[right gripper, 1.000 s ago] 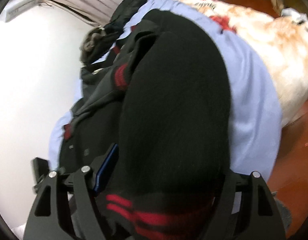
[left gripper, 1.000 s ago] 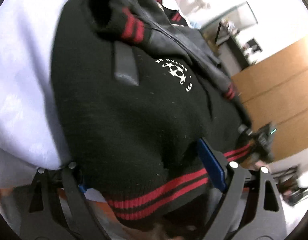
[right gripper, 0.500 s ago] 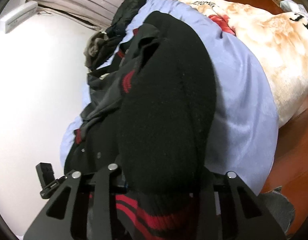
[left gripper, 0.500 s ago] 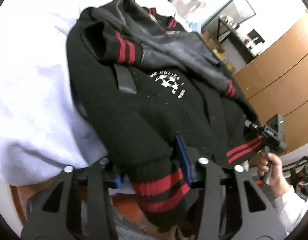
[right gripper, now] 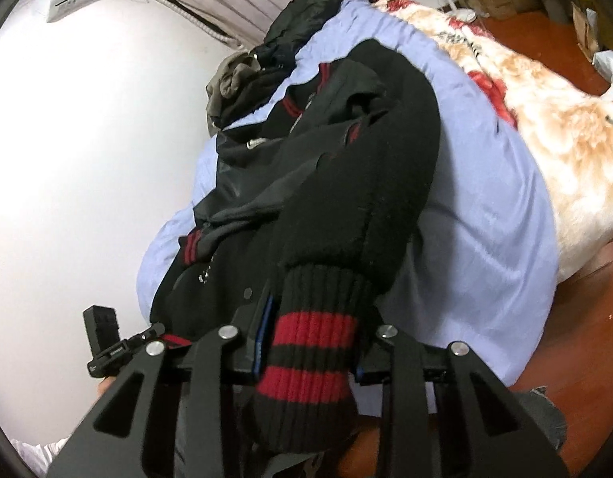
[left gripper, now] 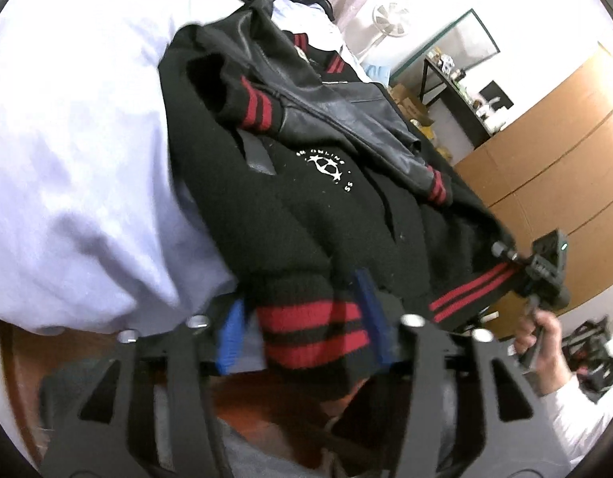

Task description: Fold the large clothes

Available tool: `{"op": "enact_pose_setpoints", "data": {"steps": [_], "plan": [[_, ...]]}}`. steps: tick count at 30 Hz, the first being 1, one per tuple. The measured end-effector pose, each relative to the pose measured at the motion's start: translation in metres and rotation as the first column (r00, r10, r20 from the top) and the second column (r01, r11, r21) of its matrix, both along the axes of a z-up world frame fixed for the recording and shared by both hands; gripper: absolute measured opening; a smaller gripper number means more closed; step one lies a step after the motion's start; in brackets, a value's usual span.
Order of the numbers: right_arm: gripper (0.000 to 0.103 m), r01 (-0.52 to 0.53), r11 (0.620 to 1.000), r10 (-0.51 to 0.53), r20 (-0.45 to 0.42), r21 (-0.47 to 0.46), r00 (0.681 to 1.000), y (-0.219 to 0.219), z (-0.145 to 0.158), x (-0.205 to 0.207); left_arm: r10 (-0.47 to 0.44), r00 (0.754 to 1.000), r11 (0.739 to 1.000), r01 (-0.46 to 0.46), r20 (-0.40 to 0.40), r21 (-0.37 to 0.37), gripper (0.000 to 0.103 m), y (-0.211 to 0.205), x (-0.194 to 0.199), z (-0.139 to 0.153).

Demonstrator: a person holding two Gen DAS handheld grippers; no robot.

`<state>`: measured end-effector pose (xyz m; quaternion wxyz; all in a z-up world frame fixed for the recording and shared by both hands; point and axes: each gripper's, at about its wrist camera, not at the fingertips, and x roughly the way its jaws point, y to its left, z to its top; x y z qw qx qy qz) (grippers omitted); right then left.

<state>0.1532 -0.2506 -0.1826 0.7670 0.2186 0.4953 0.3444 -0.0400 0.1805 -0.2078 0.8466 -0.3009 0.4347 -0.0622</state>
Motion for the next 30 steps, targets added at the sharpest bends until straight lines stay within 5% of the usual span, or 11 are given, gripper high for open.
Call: {"op": "enact_pose_setpoints", "data": {"steps": [2,6,10,13,17,18,21,23,26,28,30], "plan": [[0.041,-0.003,1.000,0.004,-0.020,0.024,1.000,-0.001,-0.007,0.000,0.038,0.999,0.999,-0.038,-0.027,0.001,0.064,0.001,0.007,-0.011],[0.054,0.007,0.976,0.008,-0.069,0.219,0.998,-0.012,-0.008,-0.001,0.073,0.997,0.997,-0.073,-0.015,-0.006,0.064,-0.003,0.021,-0.012],[0.054,0.019,0.994,-0.016,-0.031,0.104,0.999,-0.008,0.009,-0.010,0.077,0.997,0.994,-0.077,0.001,0.072,0.063,-0.012,0.027,0.013],[0.055,0.029,0.994,-0.026,-0.030,0.102,0.999,-0.011,0.014,-0.013,0.057,0.998,0.996,-0.058,0.021,0.068,0.063,-0.017,0.026,0.031],[0.078,0.053,0.925,0.014,-0.173,0.377,0.985,-0.021,-0.011,-0.004,-0.020,0.999,0.999,0.018,0.043,0.044,0.068,-0.017,0.029,0.033],[0.078,0.064,0.933,0.003,-0.183,0.355,0.983,-0.021,-0.016,0.001,-0.032,0.999,0.999,0.031,0.036,0.026,0.073,-0.014,0.031,0.029],[0.078,0.057,0.993,-0.041,-0.153,0.100,0.987,-0.006,-0.024,0.014,-0.030,0.998,0.999,0.031,-0.049,0.028,0.073,-0.009,0.045,0.007],[0.078,0.033,0.999,-0.025,-0.201,0.036,0.979,0.005,-0.039,0.021,-0.014,0.999,0.999,0.016,-0.036,0.039,0.073,-0.012,0.045,0.003],[0.066,0.073,0.984,-0.030,-0.253,0.162,0.967,-0.001,-0.047,0.023,-0.017,1.000,0.996,0.019,-0.026,0.088,0.070,-0.021,0.043,0.004],[0.041,0.095,0.980,-0.048,-0.256,0.175,0.965,-0.005,-0.049,0.023,-0.011,0.999,0.994,0.016,-0.045,0.110,0.055,-0.019,0.042,0.001],[0.035,0.091,0.985,-0.054,-0.246,0.143,0.968,-0.007,-0.048,0.021,0.001,0.999,0.998,0.002,-0.052,0.067,0.038,-0.008,0.039,-0.002]]}}
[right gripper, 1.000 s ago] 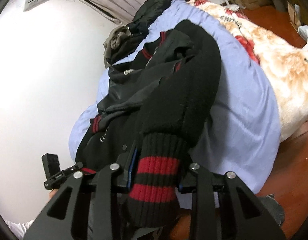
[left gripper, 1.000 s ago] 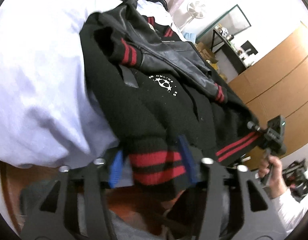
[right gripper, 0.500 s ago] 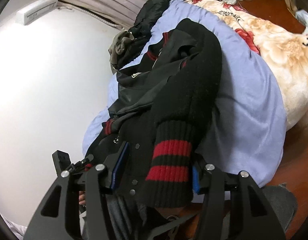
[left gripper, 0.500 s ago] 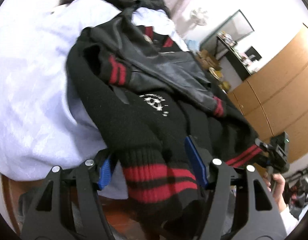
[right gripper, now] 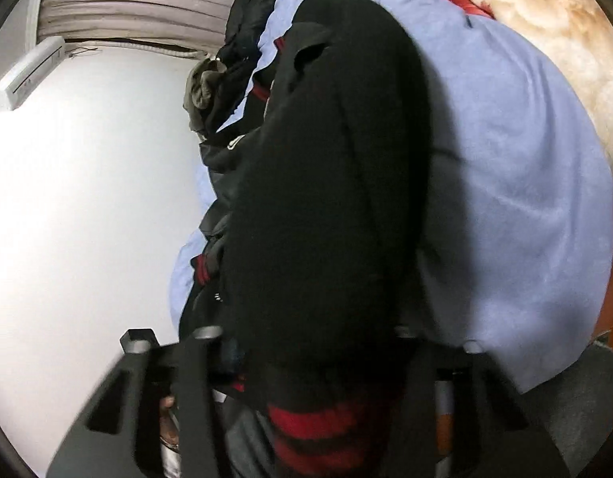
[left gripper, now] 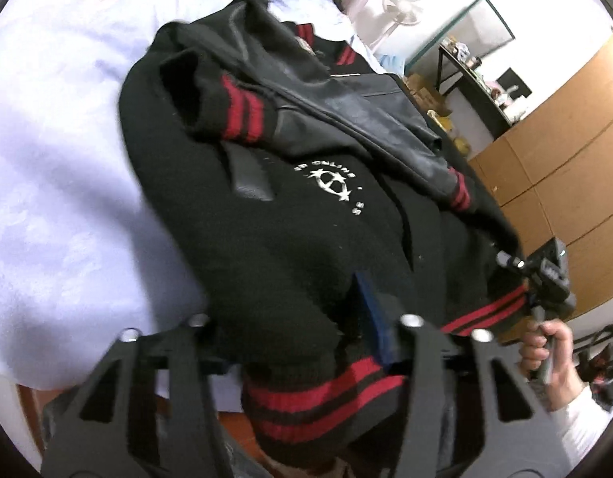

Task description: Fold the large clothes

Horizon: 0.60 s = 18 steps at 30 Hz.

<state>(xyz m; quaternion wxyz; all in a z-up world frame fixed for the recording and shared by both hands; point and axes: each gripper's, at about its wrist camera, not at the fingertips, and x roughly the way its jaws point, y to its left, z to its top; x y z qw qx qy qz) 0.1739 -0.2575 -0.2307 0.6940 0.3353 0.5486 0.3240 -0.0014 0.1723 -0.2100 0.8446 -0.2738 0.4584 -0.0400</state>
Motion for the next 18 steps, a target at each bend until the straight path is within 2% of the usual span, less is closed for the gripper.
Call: {"op": "enact_pose_setpoints", "data": {"steps": [3,6,10,13,16,18], "plan": [[0.025,0.006,0.999,-0.004,0.063,-0.032,0.998,-0.007,0.019,-0.007,-0.008,0.998,0.999,0.010,0.059,-0.035,0.030,0.009,-0.010,0.019],[0.018,0.024,1.000,-0.025,0.116,0.010,0.993,-0.021,0.040,-0.016,-0.009,0.993,0.998,0.016,0.122,-0.058,0.024,0.011,-0.019,0.041],[0.018,0.007,0.998,-0.015,0.131,0.060,0.991,-0.028,0.061,-0.022,-0.001,0.982,0.991,0.027,0.189,-0.134,0.020,0.019,-0.031,0.059],[0.016,-0.017,0.999,0.012,0.180,0.028,0.984,-0.022,0.080,-0.025,-0.008,0.983,0.994,0.028,0.182,-0.109,0.019,0.018,-0.036,0.066],[0.016,-0.015,1.000,0.014,0.185,0.001,0.983,-0.014,0.085,-0.018,-0.011,0.985,0.996,0.026,0.173,-0.087,0.018,0.016,-0.042,0.070],[0.016,-0.010,1.000,0.012,0.175,-0.011,0.984,-0.015,0.082,-0.019,-0.030,0.989,0.999,0.035,0.145,-0.030,0.018,0.009,-0.041,0.073]]}}
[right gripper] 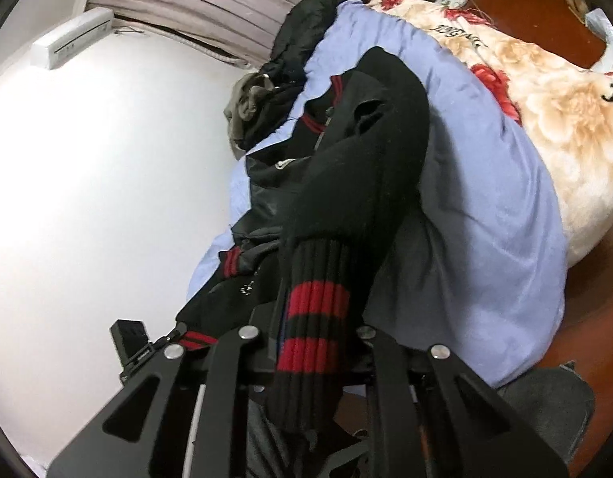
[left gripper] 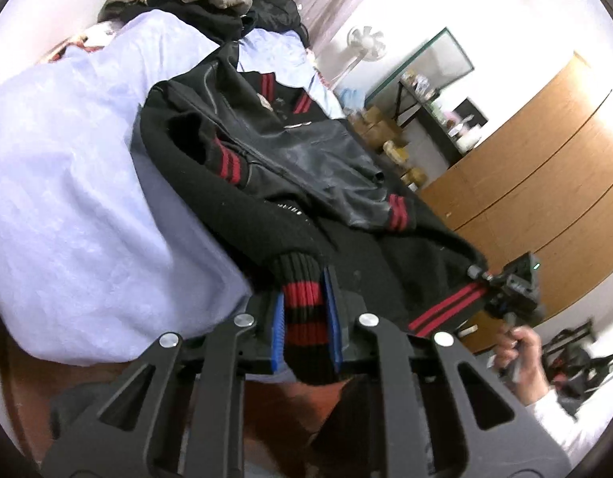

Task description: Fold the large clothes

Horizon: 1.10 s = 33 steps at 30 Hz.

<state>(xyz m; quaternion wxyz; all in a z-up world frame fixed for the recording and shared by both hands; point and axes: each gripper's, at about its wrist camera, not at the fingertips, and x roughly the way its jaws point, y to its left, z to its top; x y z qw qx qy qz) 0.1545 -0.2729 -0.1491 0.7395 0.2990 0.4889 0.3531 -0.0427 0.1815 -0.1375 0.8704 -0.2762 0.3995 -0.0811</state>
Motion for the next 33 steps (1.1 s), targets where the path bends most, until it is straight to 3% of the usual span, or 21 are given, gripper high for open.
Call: {"op": "enact_pose_setpoints", "data": {"steps": [5,7,8,9,11,13,16,18,20,22,23,25,28,30,32,33], "plan": [[0.018,0.015,1.000,-0.015,-0.017,-0.015,1.000,-0.003,-0.014,-0.011,-0.032,0.997,0.994,0.038,-0.065,0.104,0.020,-0.014,0.006,-0.008],[0.020,0.014,1.000,-0.014,-0.012,-0.021,1.000,-0.003,-0.018,-0.018,-0.031,0.996,0.995,0.039,-0.083,0.097,0.028,-0.015,0.008,-0.016],[0.021,0.009,1.000,-0.009,-0.006,-0.025,1.000,-0.003,-0.019,-0.021,-0.032,0.995,0.996,0.040,-0.095,0.082,0.037,-0.016,0.010,-0.023],[0.024,0.001,0.999,-0.001,0.007,-0.035,1.000,-0.002,-0.018,-0.023,-0.035,0.994,0.996,0.043,-0.102,0.073,0.049,-0.016,0.011,-0.028],[0.031,-0.011,0.998,0.014,0.036,-0.065,0.999,0.000,-0.014,-0.028,-0.039,0.991,0.996,0.048,-0.125,0.072,0.055,-0.020,0.018,-0.039],[0.048,-0.036,0.994,0.044,0.073,-0.107,0.996,0.005,-0.009,-0.032,-0.038,0.991,0.996,0.048,-0.129,0.078,0.059,-0.025,0.024,-0.043],[0.057,-0.062,0.982,0.084,0.119,-0.177,0.989,0.014,-0.006,-0.036,-0.040,0.993,0.996,0.048,-0.111,0.069,0.067,-0.034,0.035,-0.045],[0.061,-0.064,0.987,0.085,0.140,-0.148,0.987,0.016,-0.006,-0.034,-0.029,0.996,0.997,0.034,-0.080,0.065,0.067,-0.040,0.043,-0.041],[0.061,-0.031,1.000,0.030,0.132,0.006,0.991,0.006,-0.005,-0.027,-0.005,1.000,0.999,0.005,-0.008,0.042,0.067,-0.039,0.043,-0.032],[0.062,0.003,0.999,-0.008,0.115,0.039,0.993,0.003,-0.005,-0.017,0.012,0.999,1.000,-0.013,0.040,0.018,0.063,-0.035,0.042,-0.023],[0.062,0.016,1.000,-0.014,0.102,-0.012,0.995,0.006,-0.006,-0.009,0.014,0.998,1.000,-0.014,0.066,-0.002,0.063,-0.032,0.044,-0.016],[0.064,0.011,0.992,-0.002,0.069,-0.125,0.998,0.016,-0.014,0.006,-0.005,0.999,1.000,0.006,0.041,-0.007,0.063,-0.033,0.052,-0.013],[0.065,0.004,0.968,-0.012,-0.029,-0.250,1.000,0.026,-0.039,0.025,-0.038,0.997,0.996,0.043,-0.072,0.073,0.063,-0.039,0.070,-0.021],[0.065,0.003,0.966,-0.019,-0.057,-0.257,0.998,0.027,-0.053,0.030,-0.043,0.987,0.992,0.061,-0.157,0.111,0.063,-0.042,0.078,-0.034],[0.055,-0.002,0.969,-0.018,-0.081,-0.247,0.997,0.026,-0.068,0.032,-0.039,0.978,0.991,0.064,-0.204,0.119,0.063,-0.041,0.078,-0.045],[0.034,-0.008,0.973,-0.016,-0.102,-0.232,0.995,0.024,-0.075,0.031,-0.039,0.976,0.991,0.065,-0.215,0.117,0.063,-0.041,0.077,-0.050]]}}
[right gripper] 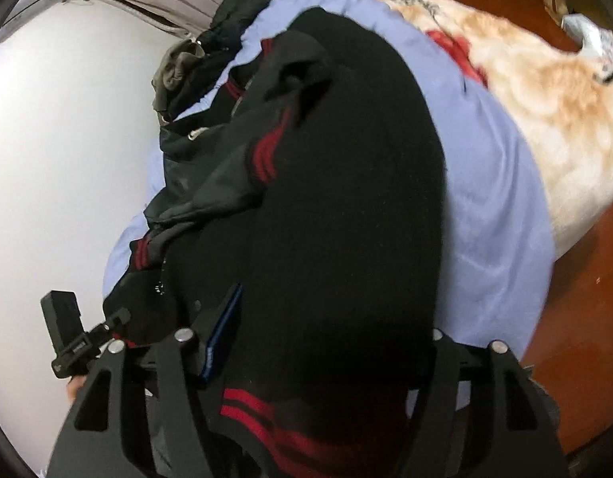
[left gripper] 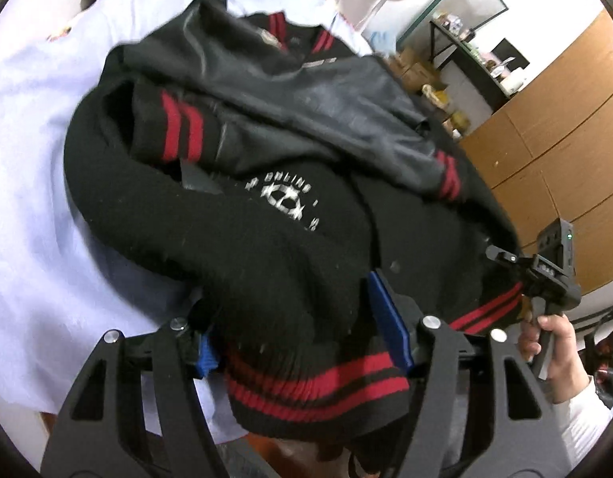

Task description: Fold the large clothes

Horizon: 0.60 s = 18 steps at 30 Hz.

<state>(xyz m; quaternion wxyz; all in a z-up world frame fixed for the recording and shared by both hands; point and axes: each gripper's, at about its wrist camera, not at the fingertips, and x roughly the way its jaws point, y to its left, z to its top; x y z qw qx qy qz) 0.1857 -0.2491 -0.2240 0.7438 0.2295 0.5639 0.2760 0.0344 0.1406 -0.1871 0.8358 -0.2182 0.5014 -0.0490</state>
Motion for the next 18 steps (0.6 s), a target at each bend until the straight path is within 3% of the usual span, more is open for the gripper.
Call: {"op": "enact_pose_setpoints", "data": {"steps": [2,3,4,6,11,18], "plan": [[0.030,0.026,0.998,-0.025,-0.015,0.054,1.000,-0.009,-0.006,-0.004,0.002,1.000,1.000,-0.002,-0.008,-0.001,0.056,0.002,-0.005,-0.006],[0.027,0.035,0.996,-0.034,-0.019,0.082,0.999,-0.013,-0.005,-0.006,0.004,1.000,1.000,-0.004,-0.012,0.002,0.039,0.005,-0.008,-0.008],[0.024,0.046,0.993,-0.044,-0.025,0.109,0.999,-0.019,-0.005,-0.007,0.014,1.000,1.000,-0.014,-0.016,-0.001,0.033,0.009,-0.009,-0.009],[0.018,0.054,0.988,-0.053,-0.010,0.147,0.999,-0.027,0.002,-0.010,0.040,0.999,0.995,-0.041,-0.008,-0.087,0.021,0.024,-0.016,-0.008],[0.016,0.051,0.962,-0.067,0.049,0.268,0.997,-0.038,0.035,-0.024,0.035,0.995,0.992,-0.023,0.098,-0.122,0.016,0.029,-0.037,0.026],[0.016,-0.016,0.942,-0.028,0.127,0.334,0.992,-0.034,0.083,-0.051,0.032,0.964,0.985,0.014,0.263,-0.172,0.015,0.026,-0.074,0.087]]}}
